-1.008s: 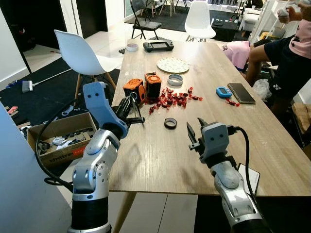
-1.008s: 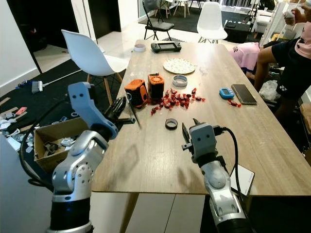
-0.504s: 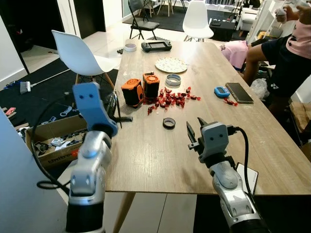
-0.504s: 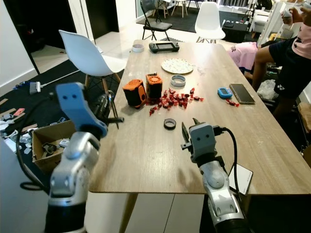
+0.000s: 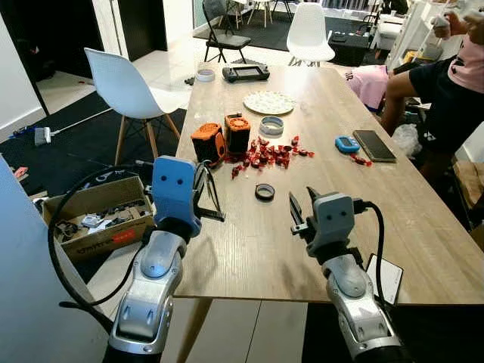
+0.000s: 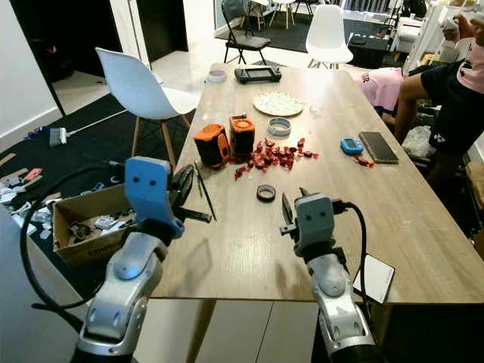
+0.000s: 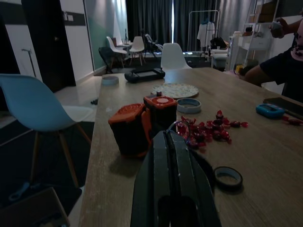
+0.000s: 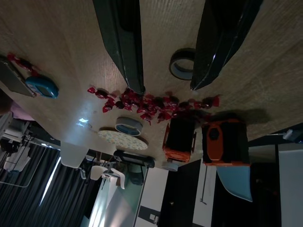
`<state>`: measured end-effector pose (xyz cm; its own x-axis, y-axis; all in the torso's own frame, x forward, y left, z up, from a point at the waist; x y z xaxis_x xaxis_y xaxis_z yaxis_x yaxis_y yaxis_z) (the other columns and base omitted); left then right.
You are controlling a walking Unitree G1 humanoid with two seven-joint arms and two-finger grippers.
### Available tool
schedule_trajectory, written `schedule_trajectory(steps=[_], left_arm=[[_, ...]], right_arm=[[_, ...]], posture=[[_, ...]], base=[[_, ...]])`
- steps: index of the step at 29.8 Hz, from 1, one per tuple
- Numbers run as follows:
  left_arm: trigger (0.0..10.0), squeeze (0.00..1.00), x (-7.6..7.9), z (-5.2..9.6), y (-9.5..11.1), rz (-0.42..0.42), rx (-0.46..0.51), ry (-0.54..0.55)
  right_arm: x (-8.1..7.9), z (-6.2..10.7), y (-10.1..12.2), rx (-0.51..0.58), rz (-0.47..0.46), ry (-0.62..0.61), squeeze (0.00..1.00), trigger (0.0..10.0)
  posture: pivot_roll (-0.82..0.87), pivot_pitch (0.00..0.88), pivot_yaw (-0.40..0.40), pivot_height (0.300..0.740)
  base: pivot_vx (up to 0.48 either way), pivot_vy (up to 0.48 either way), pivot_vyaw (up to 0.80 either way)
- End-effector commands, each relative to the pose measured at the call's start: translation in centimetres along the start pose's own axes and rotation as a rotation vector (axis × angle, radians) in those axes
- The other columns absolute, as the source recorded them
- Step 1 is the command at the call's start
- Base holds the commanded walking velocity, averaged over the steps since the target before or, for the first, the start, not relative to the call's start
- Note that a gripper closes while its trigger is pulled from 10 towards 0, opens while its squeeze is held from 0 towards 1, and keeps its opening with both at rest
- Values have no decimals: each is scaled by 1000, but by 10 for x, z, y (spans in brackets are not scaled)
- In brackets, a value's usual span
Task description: Hang keys on a hook
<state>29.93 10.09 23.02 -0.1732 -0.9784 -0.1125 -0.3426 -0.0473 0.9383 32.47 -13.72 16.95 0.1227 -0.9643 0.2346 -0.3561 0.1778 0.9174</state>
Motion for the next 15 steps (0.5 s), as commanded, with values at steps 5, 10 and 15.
schedule_trajectory(steps=[5, 10, 15], left_arm=[[10000, 0, 2, 3, -4, -28, -7, -14], [10000, 0, 2, 5, -6, -39, -9, -10], [10000, 0, 2, 5, -7, -46, -4, -11]], right_arm=[[-2, 2, 0, 2, 1, 5, 0, 10000], [-2, 2, 1, 5, 5, 5, 0, 10000], [-2, 1, 1, 4, 2, 8, 0, 10000]], posture=[[27, 125, -37, 740], [29, 123, -37, 740], [29, 123, -37, 740]], base=[[0, 0, 0], [0, 0, 0], [0, 0, 0]])
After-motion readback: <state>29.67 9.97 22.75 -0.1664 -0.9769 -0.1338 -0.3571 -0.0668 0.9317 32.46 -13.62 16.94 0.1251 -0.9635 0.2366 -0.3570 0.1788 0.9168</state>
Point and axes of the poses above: a point about 5 cm out from each wrist's last joint towards the gripper, its own z axis pointing back from the gripper into the wrist, its own y axis along the axis of the wrist's last joint, x = y × z, the point moved 1 cm from there along -z, pointing out of the wrist towards the gripper
